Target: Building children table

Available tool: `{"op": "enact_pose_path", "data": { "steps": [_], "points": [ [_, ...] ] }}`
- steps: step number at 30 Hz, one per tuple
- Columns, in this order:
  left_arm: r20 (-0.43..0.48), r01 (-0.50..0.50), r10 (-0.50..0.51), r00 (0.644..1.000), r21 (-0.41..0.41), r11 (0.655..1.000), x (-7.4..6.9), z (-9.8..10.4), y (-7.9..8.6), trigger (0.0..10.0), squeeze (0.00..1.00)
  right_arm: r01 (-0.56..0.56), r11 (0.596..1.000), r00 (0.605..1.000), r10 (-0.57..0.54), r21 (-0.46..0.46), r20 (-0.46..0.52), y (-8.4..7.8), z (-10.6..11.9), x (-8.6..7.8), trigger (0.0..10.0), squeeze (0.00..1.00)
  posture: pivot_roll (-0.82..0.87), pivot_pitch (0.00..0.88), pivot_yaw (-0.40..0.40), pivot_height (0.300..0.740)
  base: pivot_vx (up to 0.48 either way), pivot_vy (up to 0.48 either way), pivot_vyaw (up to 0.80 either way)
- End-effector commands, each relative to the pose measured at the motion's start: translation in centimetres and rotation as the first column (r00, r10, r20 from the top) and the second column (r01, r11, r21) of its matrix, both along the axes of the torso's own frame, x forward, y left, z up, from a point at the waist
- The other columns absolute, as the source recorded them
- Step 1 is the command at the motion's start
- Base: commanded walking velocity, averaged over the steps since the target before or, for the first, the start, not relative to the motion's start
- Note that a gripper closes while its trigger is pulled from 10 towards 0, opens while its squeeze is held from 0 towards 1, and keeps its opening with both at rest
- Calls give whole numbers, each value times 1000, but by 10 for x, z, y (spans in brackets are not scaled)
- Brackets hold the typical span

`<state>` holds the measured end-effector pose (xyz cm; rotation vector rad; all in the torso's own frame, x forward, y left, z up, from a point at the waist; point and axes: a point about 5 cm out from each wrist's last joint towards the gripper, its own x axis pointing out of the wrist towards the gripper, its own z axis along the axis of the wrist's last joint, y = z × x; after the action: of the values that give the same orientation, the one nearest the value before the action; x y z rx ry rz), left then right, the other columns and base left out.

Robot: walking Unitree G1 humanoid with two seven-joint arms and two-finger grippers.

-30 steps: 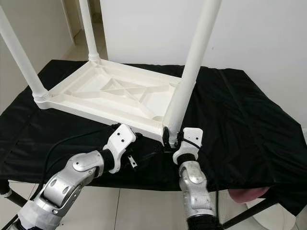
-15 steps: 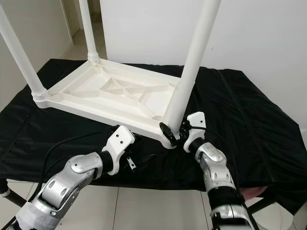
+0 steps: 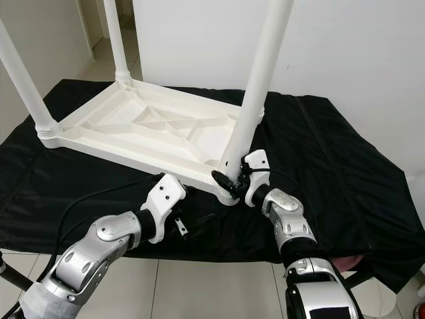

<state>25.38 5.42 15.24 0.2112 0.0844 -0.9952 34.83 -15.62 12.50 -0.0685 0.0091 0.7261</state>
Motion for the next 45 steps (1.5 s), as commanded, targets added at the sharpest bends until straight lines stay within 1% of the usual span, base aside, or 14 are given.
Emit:
{"op": "enact_pose_path", "data": {
  "steps": [1,8,9,10,11,16,21,26,33,34,36,38,41,45],
  "points": [
    [-14,33,-33,999,0,999,-3,-1,-1,10000,0,-37,999,999,36,-23,-39,5,-8,-2,0,0,38,0,-77,740,0,0,0],
    [-27,36,-37,999,-12,999,-6,-3,-4,10000,0,-32,999,999,31,-13,-24,-3,-7,-2,0,0,17,0,-82,740,0,0,0],
    [-31,38,-38,999,-17,999,-7,-4,-6,10000,0,1,1000,1000,-1,-4,-24,-7,-9,-4,4706,0,14,0,-90,740,0,0,0],
    [-31,38,-38,999,-17,999,-7,-4,-6,10000,0,1,1000,1000,-1,-4,-24,-7,-9,-4,4706,0,14,0,-90,740,0,0,0],
    [-34,37,-38,999,-20,999,-8,-4,-7,10000,0,33,999,999,-33,7,-26,-9,-11,-6,10000,0,15,0,-96,740,0,0,0],
    [-39,38,-39,998,-24,999,-9,-4,-8,10000,0,103,995,995,-102,18,-23,-11,-12,-9,10000,0,15,0,-98,740,0,0,0],
    [-45,34,-35,998,-24,999,-11,-6,-8,10000,0,316,948,947,-315,23,-56,-17,-18,-11,10000,0,20,0,-93,740,0,0,0],
    [-49,17,-18,999,-13,1000,-10,-7,-2,10000,0,549,834,836,-546,58,-56,-17,-24,-24,10000,0,17,0,-89,740,0,0,0],
    [-48,14,-15,999,-13,1000,-8,-7,-3,10000,0,689,722,724,-684,62,-89,-9,-28,-37,10000,0,18,0,-86,740,0,0,0],
    [-44,13,-14,999,-12,1000,-6,-7,-3,10000,0,745,664,667,-741,60,-82,-5,-28,-42,10000,0,10,0,-76,740,0,0,0],
    [-44,13,-14,999,-12,1000,-6,-7,-3,10000,0,745,664,667,-741,60,-82,-5,-28,-42,10000,0,10,0,-76,740,0,0,0],
    [-39,15,-15,999,-12,1000,-3,-5,-2,10000,0,800,596,601,-792,75,-107,11,-27,-49,10000,0,-1,0,-68,740,0,0,0],
    [-33,26,-27,999,-4,1000,-1,-5,0,10000,0,732,669,680,-726,127,-98,31,-18,-51,10000,0,-16,0,-74,740,0,0,0],
    [-33,25,-25,999,0,1000,1,-7,-1,10000,0,726,674,686,-723,134,-83,28,-15,-51,10000,0,-14,0,-76,740,0,0,0]
  ]
}}
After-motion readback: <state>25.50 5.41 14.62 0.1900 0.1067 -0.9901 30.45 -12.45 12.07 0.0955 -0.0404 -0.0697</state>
